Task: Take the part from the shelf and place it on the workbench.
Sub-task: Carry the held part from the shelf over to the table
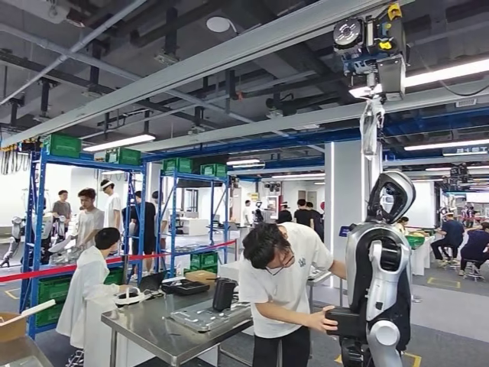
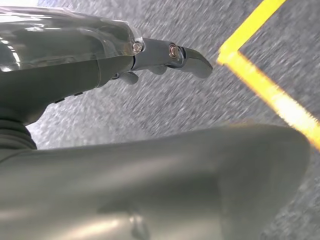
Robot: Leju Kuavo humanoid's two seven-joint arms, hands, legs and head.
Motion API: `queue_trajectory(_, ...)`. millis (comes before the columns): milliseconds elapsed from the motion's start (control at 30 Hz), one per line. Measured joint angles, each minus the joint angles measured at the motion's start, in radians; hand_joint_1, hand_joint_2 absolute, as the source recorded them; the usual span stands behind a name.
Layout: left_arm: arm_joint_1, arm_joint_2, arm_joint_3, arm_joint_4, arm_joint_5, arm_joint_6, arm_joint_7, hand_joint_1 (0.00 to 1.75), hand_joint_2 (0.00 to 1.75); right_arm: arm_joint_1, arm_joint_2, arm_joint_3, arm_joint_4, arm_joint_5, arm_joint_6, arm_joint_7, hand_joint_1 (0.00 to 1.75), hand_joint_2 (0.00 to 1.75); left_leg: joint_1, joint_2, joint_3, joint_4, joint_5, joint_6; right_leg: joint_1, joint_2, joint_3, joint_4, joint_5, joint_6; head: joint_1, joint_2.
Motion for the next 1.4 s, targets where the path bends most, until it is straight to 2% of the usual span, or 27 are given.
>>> queue_trajectory(133, 0.004, -0.002, -0.001, 0.0, 0.0, 0.0, 0.0, 0.0, 1.75, -0.001, 0.007, 0.001, 0.001, 0.0, 0.0, 0.0, 1.75, 1.75, -0.008, 0.07, -0.011, 0.018, -0.021, -0.009, -0.006, -0.034, 0.014, -0.031, 0.013, -0.003, 0.0, 0.0)
queue_trajectory(233, 0.003, -0.002, -0.001, 0.0, 0.0, 0.0, 0.001, 0.0, 1.75, -0.001, 0.007, 0.001, 0.001, 0.0, 0.0, 0.0, 1.75, 1.75, -0.008, 0.082, -0.022, 0.04, -0.036, -0.012, -0.006, -0.041, 0.014, -0.031, 0.014, -0.004, 0.0, 0.0)
queue_trajectory(267, 0.0, -0.002, -0.002, 0.0, 0.0, 0.0, 0.001, 0.0, 1.75, 0.0, 0.007, 0.001, 0.002, 0.0, 0.0, -0.001, 1.75, 1.75, -0.004, 0.094, -0.053, 0.104, -0.064, -0.019, -0.006, -0.058, 0.014, -0.031, 0.013, -0.004, 0.0, 0.0)
queue_trajectory(333, -0.001, -0.001, -0.003, 0.0, 0.0, 0.0, 0.002, 0.0, 1.75, 0.002, 0.007, 0.002, 0.006, -0.001, 0.0, -0.001, 1.75, 1.75, 0.011, 0.123, -0.086, 0.182, -0.084, -0.038, -0.008, -0.107, 0.016, -0.03, 0.008, 0.002, 0.0, 0.0)
queue_trajectory(367, 0.0, -0.001, -0.003, 0.0, 0.0, 0.0, 0.003, 0.0, 1.75, 0.003, 0.007, 0.002, 0.008, -0.001, 0.0, -0.001, 1.75, 1.75, 0.018, 0.137, -0.078, 0.174, -0.07, -0.048, -0.009, -0.131, 0.018, -0.029, 0.004, 0.007, 0.0, 0.0)
queue_trajectory(400, 0.001, -0.001, -0.003, 0.0, 0.0, 0.0, 0.003, 0.0, 1.75, 0.003, 0.008, 0.002, 0.008, -0.002, 0.0, -0.001, 1.75, 1.75, 0.021, 0.161, -0.039, 0.105, -0.042, -0.053, -0.01, -0.145, 0.021, -0.026, -0.001, 0.014, 0.0, 0.0)
queue_trajectory(467, -0.002, -0.002, -0.004, 0.0, 0.0, 0.0, 0.003, 0.0, 1.75, 0.002, 0.008, 0.002, 0.008, -0.003, 0.001, -0.001, 1.75, 1.75, 0.018, 0.198, 0.008, 0.014, -0.014, -0.045, -0.005, -0.164, 0.024, -0.019, -0.011, 0.028, 0.0, 0.0)
queue_trajectory(500, -0.002, -0.003, -0.004, 0.0, 0.0, 0.0, 0.004, 0.0, 1.75, 0.001, 0.008, 0.002, 0.008, -0.004, 0.002, -0.002, 1.75, 1.75, 0.014, 0.205, 0.013, 0.002, -0.015, -0.035, -0.002, -0.172, 0.025, -0.016, -0.015, 0.033, 0.0, 0.0)
queue_trajectory(567, 0.001, -0.003, -0.004, 0.0, 0.0, 0.0, 0.004, 0.0, 1.75, 0.001, 0.008, 0.002, 0.008, -0.006, 0.004, -0.002, 1.75, 1.75, 0.009, 0.186, 0.009, 0.004, -0.015, -0.015, -0.003, -0.187, 0.029, -0.017, -0.018, 0.04, -0.001, 0.0)
queue_trajectory(633, 0.004, -0.002, -0.004, 0.0, 0.0, 0.0, 0.005, 0.0, 1.75, 0.001, 0.009, 0.001, 0.008, -0.008, 0.006, -0.003, 1.75, 1.75, 0.007, 0.167, 0.009, 0.003, -0.014, -0.002, -0.011, -0.169, 0.027, 0.001, -0.039, 0.048, -0.001, 0.0)
queue_trajectory(667, 0.003, -0.001, -0.004, 0.0, 0.0, 0.0, 0.005, 0.0, 1.75, 0.001, 0.009, 0.0, 0.008, -0.009, 0.007, -0.003, 1.75, 1.75, 0.007, 0.157, 0.009, 0.002, -0.013, 0.004, -0.014, -0.145, 0.013, 0.037, -0.063, 0.05, -0.001, 0.0)
queue_trajectory(733, -0.001, 0.001, -0.004, 0.0, 0.0, 0.0, 0.006, 0.0, 1.75, 0.002, 0.009, -0.003, 0.008, -0.011, 0.009, -0.004, 1.75, 1.75, 0.003, 0.135, 0.009, 0.001, -0.011, 0.014, -0.016, -0.096, -0.047, 0.165, -0.128, 0.048, -0.001, 0.0)
queue_trajectory(767, -0.002, 0.001, -0.004, 0.0, -0.001, 0.0, 0.006, 0.0, 1.75, 0.004, 0.008, -0.005, 0.009, -0.012, 0.009, -0.004, 1.75, 1.75, 0.0, 0.122, 0.009, 0.001, -0.011, 0.018, -0.015, -0.085, -0.082, 0.234, -0.152, 0.045, -0.001, 0.0)
queue_trajectory(800, -0.002, 0.001, -0.004, 0.0, -0.001, 0.0, 0.006, 0.0, 1.75, 0.005, 0.008, -0.005, 0.01, -0.012, 0.009, -0.004, 1.75, 1.75, -0.004, 0.108, 0.01, 0.002, -0.011, 0.02, -0.014, -0.08, -0.107, 0.277, -0.158, 0.041, -0.001, 0.0)
queue_trajectory(833, -0.002, 0.001, -0.004, 0.0, -0.001, 0.0, 0.006, 0.0, 1.75, 0.006, 0.007, -0.005, 0.011, -0.013, 0.009, -0.004, 1.75, 1.75, -0.008, 0.094, 0.01, 0.002, -0.01, 0.021, -0.011, -0.076, -0.116, 0.284, -0.145, 0.034, -0.001, 0.0)
queue_trajectory(867, -0.001, 0.001, -0.004, 0.0, -0.001, 0.0, 0.007, 0.0, 1.75, 0.006, 0.007, -0.006, 0.012, -0.013, 0.01, -0.004, 1.75, 1.75, -0.01, 0.079, 0.012, 0.002, -0.01, 0.022, -0.007, -0.069, -0.107, 0.251, -0.113, 0.026, -0.001, 0.0)
queue_trajectory(933, 0.0, 0.0, -0.004, 0.0, -0.001, -0.001, 0.007, 0.0, 1.75, 0.006, 0.007, -0.007, 0.013, -0.014, 0.01, -0.004, 1.75, 1.75, -0.012, 0.051, 0.012, 0.002, -0.009, 0.024, 0.004, -0.025, -0.057, 0.122, -0.033, 0.006, -0.001, 0.0)
queue_trajectory(967, -0.001, -0.002, -0.004, 0.0, -0.001, -0.001, 0.008, 0.0, 1.75, 0.005, 0.007, -0.008, 0.013, -0.015, 0.01, -0.005, 1.75, 1.75, -0.011, 0.038, 0.011, 0.003, -0.007, 0.023, 0.006, -0.002, -0.034, 0.065, -0.006, -0.001, -0.001, 0.0)
queue_trajectory(1000, -0.001, -0.004, -0.004, 0.0, -0.002, -0.001, 0.008, 0.0, 1.75, 0.005, 0.007, -0.01, 0.013, -0.015, 0.01, -0.005, 1.75, 1.75, -0.009, 0.026, 0.008, 0.003, -0.005, 0.021, 0.009, 0.014, -0.02, 0.029, 0.006, -0.004, -0.001, 0.0)
queue_trajectory(1033, 0.001, -0.005, -0.004, 0.0, -0.002, -0.001, 0.008, 0.0, 1.75, 0.005, 0.006, -0.011, 0.013, -0.016, 0.01, -0.005, 1.75, 1.75, -0.007, 0.013, 0.005, 0.002, -0.003, 0.017, 0.009, 0.017, -0.014, 0.013, 0.007, -0.006, -0.001, 0.0)
queue_trajectory(1100, 0.008, -0.005, -0.004, 0.0, -0.002, -0.001, 0.009, 0.0, 1.75, 0.004, 0.006, -0.012, 0.013, -0.016, 0.011, -0.005, 1.75, 1.75, -0.006, -0.001, 0.0, 0.0, 0.001, 0.007, 0.007, -0.008, -0.005, -0.006, 0.009, -0.003, -0.001, 0.0)
queue_trajectory(1167, 0.011, -0.005, -0.004, 0.0, -0.003, -0.001, 0.012, 0.0, 1.75, 0.003, 0.008, -0.012, 0.013, -0.018, 0.013, -0.006, 1.75, 1.75, -0.01, 0.036, -0.015, 0.029, -0.023, -0.001, 0.001, -0.036, 0.003, -0.025, 0.016, -0.001, -0.001, 0.0)
queue_trajectory(1233, 0.007, -0.004, -0.004, 0.0, -0.002, 0.0, 0.013, 0.0, 1.75, 0.006, 0.007, -0.013, 0.013, -0.021, 0.017, -0.007, 1.75, 1.75, -0.009, 0.093, -0.063, 0.131, -0.084, -0.011, -0.001, -0.066, 0.007, -0.032, 0.018, -0.001, -0.001, 0.0)
queue_trajectory(1300, 0.006, -0.004, -0.004, 0.0, -0.001, -0.001, 0.013, 0.0, 1.75, 0.011, 0.003, -0.013, 0.013, -0.024, 0.021, -0.008, 1.75, 1.75, 0.002, 0.115, -0.111, 0.238, -0.125, -0.024, -0.003, -0.099, 0.006, -0.032, 0.016, 0.001, -0.001, 0.0)
queue_trajectory(1333, 0.007, -0.004, -0.004, 0.0, -0.001, -0.001, 0.013, 0.0, 1.75, 0.013, 0.001, -0.013, 0.013, -0.026, 0.022, -0.008, 1.75, 1.75, 0.008, 0.122, -0.115, 0.251, -0.121, -0.031, -0.005, -0.113, 0.006, -0.031, 0.014, 0.004, -0.001, 0.0)
queue_trajectory(1367, 0.009, -0.003, -0.004, 0.0, -0.001, -0.001, 0.012, 0.0, 1.75, 0.014, 0.0, -0.013, 0.013, -0.027, 0.023, -0.008, 1.75, 1.75, 0.015, 0.129, -0.098, 0.223, -0.1, -0.038, -0.008, -0.126, 0.007, -0.03, 0.012, 0.008, -0.001, 0.0)
queue_trajectory(1400, 0.011, -0.003, -0.004, 0.0, -0.001, -0.001, 0.012, 0.0, 1.75, 0.015, -0.002, -0.013, 0.013, -0.029, 0.024, -0.008, 1.75, 1.75, 0.02, 0.142, -0.064, 0.164, -0.068, -0.046, -0.011, -0.138, 0.009, -0.027, 0.008, 0.013, -0.001, 0.0)
